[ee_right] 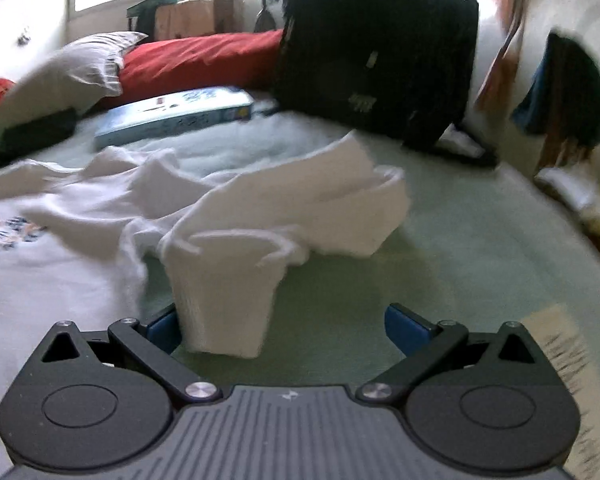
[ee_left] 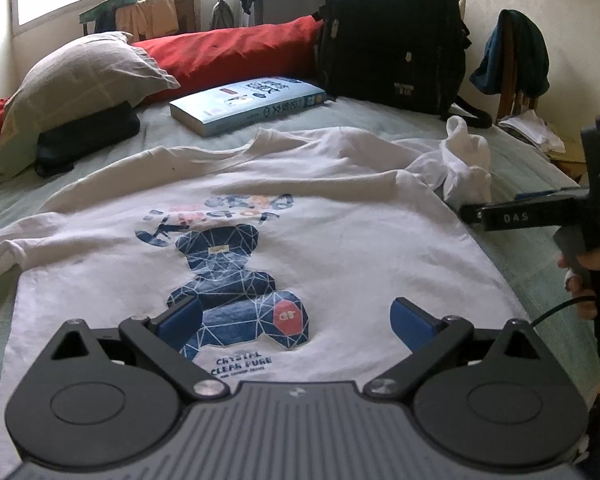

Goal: Fold clothes
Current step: 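Grasp the bunched white sleeve cuff with the right gripper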

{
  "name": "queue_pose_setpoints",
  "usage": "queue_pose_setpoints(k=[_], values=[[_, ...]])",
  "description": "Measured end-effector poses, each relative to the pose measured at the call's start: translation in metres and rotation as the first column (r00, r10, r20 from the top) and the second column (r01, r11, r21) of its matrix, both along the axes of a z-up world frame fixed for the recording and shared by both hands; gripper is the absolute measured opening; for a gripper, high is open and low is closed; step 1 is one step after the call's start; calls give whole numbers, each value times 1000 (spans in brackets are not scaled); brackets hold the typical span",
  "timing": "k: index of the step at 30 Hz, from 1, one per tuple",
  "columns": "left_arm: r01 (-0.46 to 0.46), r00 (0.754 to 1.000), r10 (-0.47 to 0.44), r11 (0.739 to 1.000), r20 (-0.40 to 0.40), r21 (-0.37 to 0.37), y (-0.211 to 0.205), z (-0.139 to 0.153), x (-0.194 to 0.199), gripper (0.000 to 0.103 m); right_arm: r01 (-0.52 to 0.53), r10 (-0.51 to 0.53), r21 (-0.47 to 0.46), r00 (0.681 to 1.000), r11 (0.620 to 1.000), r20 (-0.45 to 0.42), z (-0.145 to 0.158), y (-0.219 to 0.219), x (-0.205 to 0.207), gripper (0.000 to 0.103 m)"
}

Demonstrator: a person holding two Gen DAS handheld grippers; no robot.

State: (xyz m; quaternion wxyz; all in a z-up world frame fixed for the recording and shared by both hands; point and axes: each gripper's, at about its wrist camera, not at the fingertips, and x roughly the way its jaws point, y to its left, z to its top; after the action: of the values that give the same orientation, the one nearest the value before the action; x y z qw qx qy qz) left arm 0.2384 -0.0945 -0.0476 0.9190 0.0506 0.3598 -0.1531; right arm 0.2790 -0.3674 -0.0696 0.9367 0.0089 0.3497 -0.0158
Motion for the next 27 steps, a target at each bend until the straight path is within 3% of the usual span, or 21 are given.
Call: queue_pose_setpoints(k=[4,8,12,14,17,21,23,27], values=[[9,1000,-9,1000,3,10,-1,0,-2,100,27,-24,-92,999,995,30,-4,7,3,103],[0,1000,0,1000,5,3,1,1,-2,100,71,-66,-86,996,994,58,3,-7,-8,103],[14,1000,-14,1000,-4,9,-3,-1,-4,100,15,-3,-144,997,989,82,5,-2,-20,102],[21,1000,-21,1000,-3,12,-5,-1,-5,100,-29,48,-228,996,973,75,-1,14,-22,101],[17,1000,-17,1000,7,18,-3,1,-7,100,-61,96,-358,992,932,80,-10,37,-23,99],[-9,1000,9,1000,8,17,4,1,-5,100,-94,143,-463,987,881,71,0,48,-23,98],[-15,1000,15,1000,3,12,7,0,-4,100,-111,174,-558,983,823,60,1,52,-24,97],[-5,1000,5,1000,-3,6,6,-3,-5,100,-194,264,-705,964,683,-10,-12,69,-26,83]])
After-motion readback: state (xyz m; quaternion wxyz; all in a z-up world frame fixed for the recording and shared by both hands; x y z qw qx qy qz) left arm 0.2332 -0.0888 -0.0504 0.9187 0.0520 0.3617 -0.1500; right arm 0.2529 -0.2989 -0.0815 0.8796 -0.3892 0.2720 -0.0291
